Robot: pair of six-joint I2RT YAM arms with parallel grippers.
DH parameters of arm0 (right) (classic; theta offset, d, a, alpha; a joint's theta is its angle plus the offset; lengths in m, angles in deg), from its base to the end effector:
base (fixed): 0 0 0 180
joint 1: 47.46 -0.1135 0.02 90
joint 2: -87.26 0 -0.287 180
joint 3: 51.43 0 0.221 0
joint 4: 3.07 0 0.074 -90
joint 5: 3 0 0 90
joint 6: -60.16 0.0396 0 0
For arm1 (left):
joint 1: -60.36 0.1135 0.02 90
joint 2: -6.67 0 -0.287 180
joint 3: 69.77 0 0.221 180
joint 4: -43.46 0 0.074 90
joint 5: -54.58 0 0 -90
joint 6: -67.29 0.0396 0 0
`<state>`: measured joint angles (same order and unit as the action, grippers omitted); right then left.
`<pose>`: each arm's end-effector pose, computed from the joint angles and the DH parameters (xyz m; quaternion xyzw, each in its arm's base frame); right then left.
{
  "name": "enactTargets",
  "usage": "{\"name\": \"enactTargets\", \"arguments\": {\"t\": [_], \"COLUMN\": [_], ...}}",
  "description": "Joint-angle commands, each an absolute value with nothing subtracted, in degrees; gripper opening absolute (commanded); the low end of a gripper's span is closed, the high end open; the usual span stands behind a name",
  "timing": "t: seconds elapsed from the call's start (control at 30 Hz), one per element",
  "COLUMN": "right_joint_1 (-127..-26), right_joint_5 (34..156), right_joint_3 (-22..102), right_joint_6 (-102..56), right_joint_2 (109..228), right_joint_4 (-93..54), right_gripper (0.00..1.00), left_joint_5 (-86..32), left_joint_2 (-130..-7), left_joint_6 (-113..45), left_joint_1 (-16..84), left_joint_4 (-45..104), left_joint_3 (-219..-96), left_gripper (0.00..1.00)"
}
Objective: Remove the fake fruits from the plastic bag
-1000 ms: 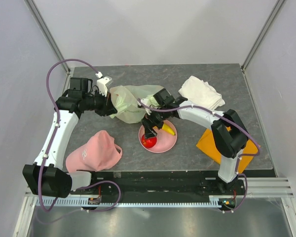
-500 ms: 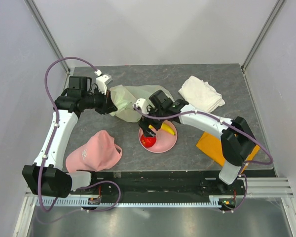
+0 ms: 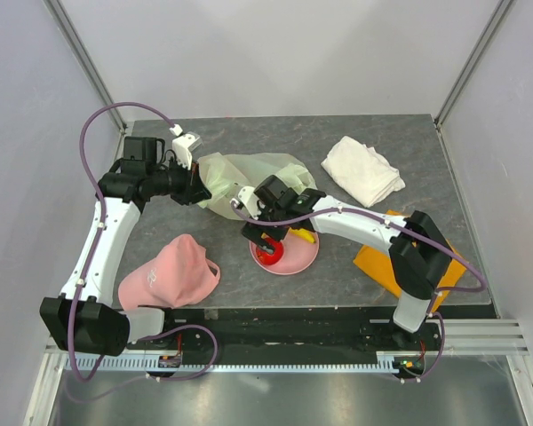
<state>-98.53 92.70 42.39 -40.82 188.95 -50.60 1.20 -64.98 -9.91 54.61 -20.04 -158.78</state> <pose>0.2241 0.2837 0.2709 -0.5042 0.8095 0.1464 0.2627 0.2104 -0.0449 0.3756 0.2577 0.8503 -0.2691 0.3718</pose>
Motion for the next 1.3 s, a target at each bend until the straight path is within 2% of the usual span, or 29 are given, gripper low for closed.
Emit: {"name": "enactTargets", "arguments": {"t": [0.0, 0.57, 0.83, 1.0, 1.27], "right_joint_1": [-98.9, -99.0, -91.9, -88.7, -86.6], "right_joint_5": [92.3, 87.4, 92.6, 101.7, 123.7], "right_joint_3": [45.0, 41.7, 41.2, 40.6, 37.0], "right_joint_6": [-38.7, -39.4, -36.7, -35.5, -34.1], "right_joint_2": [190.4, 189.7, 190.4, 190.7, 188.5], "right_joint_4": [-52.0, -56.3, -56.9, -57.2, -53.6], "right_gripper": [0.91, 0.92, 0.82, 0.72, 0.67], "left_joint_5": [2.8, 3.0, 2.7, 2.6, 3.1], "left_joint_2": [-63.8, -64.9, -64.4, -63.9, -63.7], "left_joint_6": [-11.5, -11.3, -11.1, -11.1, -11.1], "left_joint_1": [54.5, 54.5, 54.5, 54.5, 54.5], "left_joint_4": [-18.3, -18.3, -18.3, -18.2, -18.4], "left_joint_3": [-160.1, -160.5, -159.7, -159.1, -157.8], "left_gripper": [0.13, 0.13, 0.13, 0.14, 0.14]}}
